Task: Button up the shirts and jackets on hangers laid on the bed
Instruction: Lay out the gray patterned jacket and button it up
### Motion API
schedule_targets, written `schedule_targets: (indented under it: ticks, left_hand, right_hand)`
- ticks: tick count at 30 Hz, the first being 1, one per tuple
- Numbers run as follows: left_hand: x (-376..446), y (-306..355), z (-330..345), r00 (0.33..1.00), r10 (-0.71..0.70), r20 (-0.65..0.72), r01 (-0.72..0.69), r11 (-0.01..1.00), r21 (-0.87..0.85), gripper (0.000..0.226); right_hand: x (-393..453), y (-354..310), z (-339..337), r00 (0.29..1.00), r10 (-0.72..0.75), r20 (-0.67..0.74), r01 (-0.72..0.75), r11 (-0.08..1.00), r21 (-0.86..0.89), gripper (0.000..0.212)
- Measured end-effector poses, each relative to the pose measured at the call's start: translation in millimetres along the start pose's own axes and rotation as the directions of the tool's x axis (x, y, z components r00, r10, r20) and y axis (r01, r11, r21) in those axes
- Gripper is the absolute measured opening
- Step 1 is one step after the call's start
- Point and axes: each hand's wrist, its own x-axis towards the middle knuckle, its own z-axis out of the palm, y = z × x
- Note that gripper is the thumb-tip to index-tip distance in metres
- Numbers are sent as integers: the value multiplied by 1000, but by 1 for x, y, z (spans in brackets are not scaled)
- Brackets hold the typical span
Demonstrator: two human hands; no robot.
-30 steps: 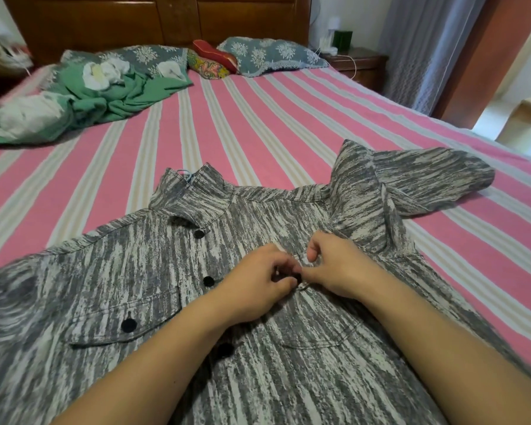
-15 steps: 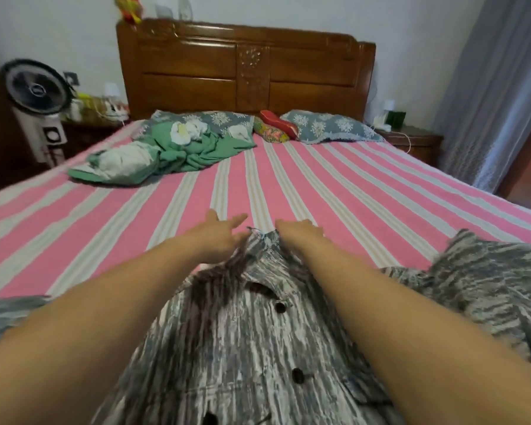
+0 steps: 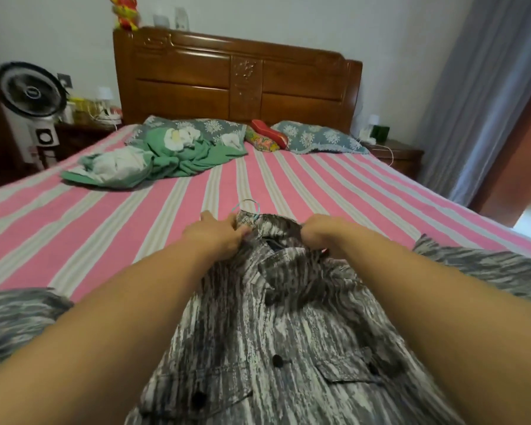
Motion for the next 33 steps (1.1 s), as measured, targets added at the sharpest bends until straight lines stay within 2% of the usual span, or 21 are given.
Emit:
schedule_targets:
  ticks: [4, 6, 8, 10, 11, 13, 15, 16, 17, 18, 20, 21, 22, 24, 25, 26, 27, 29, 31, 33]
  left_hand:
    - [-35, 12, -27, 993, -98, -71, 77, 966, -247, 99]
    - [-63, 25, -29, 979, -176, -100, 131, 926, -355, 104]
    - [-97, 42, -29, 962, -243, -122, 168, 885, -435, 90]
    - [-134, 61, -29, 950, -301, -84, 218, 831, -512, 64]
    - [-152, 66, -29, 948, -312, -70, 231, 819, -525, 53]
    - [-184, 60, -19, 968, -224, -110, 124, 817, -564, 40]
    - [-212, 34, 2, 984, -63, -165, -62, 749, -659, 30]
    - [-223, 15, 15, 983, -66, -173, -78, 699, -711, 32]
    - [-232, -4, 25, 975, -137, -174, -47, 640, -767, 37]
    - [-236, -20, 34, 958, -257, -129, 25, 523, -852, 41]
    - [-244, -34, 47, 909, -403, 103, 156, 101, -983, 38]
    - [-251, -33, 50, 892, -377, 248, 217, -125, -968, 36]
    - [-258, -30, 49, 883, -302, 358, 268, -303, -915, 34]
    - [-267, -26, 45, 867, -182, 463, 306, -538, -785, 32]
    - [-269, -24, 41, 878, -116, 464, 304, -615, -728, 31]
    - [-270, -25, 38, 893, -43, 449, 314, -654, -688, 32]
    - [-270, -26, 34, 899, 25, 437, 345, -654, -673, 34]
    - [-263, -33, 31, 896, 96, 434, 408, -564, -718, 32]
    - [-250, -44, 30, 891, 102, 441, 444, -393, -806, 29]
    - [-238, -57, 25, 891, 199, 407, 444, -201, -873, 33]
  right_hand:
    - [-73, 17, -16, 993, -98, -67, 102, 993, 51, 32]
    - [-103, 32, -13, 988, -113, -107, 122, 989, 82, 39]
    - [-129, 45, -4, 988, -73, -137, 90, 988, 122, 36]
    - [-146, 57, 12, 976, 13, -215, 26, 983, 181, 30]
    - [-154, 63, 21, 959, 68, -275, -15, 981, 191, 35]
    - [-166, 81, 45, 929, 144, -341, -43, 957, 287, 44]
    - [-178, 99, 70, 940, 170, -297, 16, 844, 536, 49]
    - [-183, 105, 82, 936, 185, -301, 58, 759, 648, 53]
    - [-190, 111, 91, 919, 210, -332, 110, 674, 731, 57]
    - [-196, 113, 98, 894, 236, -381, 174, 601, 780, 61]
    - [-206, 113, 109, 858, 272, -435, 270, 481, 834, 65]
    - [-208, 112, 113, 860, 273, -432, 296, 421, 857, 64]
    - [-208, 110, 116, 873, 266, -410, 312, 341, 887, 65]
    - [-204, 109, 114, 915, 238, -325, 291, 167, 942, 67]
    - [-201, 109, 112, 933, 214, -291, 269, 126, 955, 66]
    - [-198, 110, 110, 946, 174, -273, 251, 138, 958, 62]
    - [-195, 111, 105, 952, 143, -272, 235, 234, 944, 55]
    - [-189, 113, 94, 964, 39, -263, 220, 440, 871, 39]
    - [-185, 118, 85, 975, -125, -184, 223, 557, 800, 23]
    - [-184, 125, 77, 972, -212, -107, 226, 696, 682, 16]
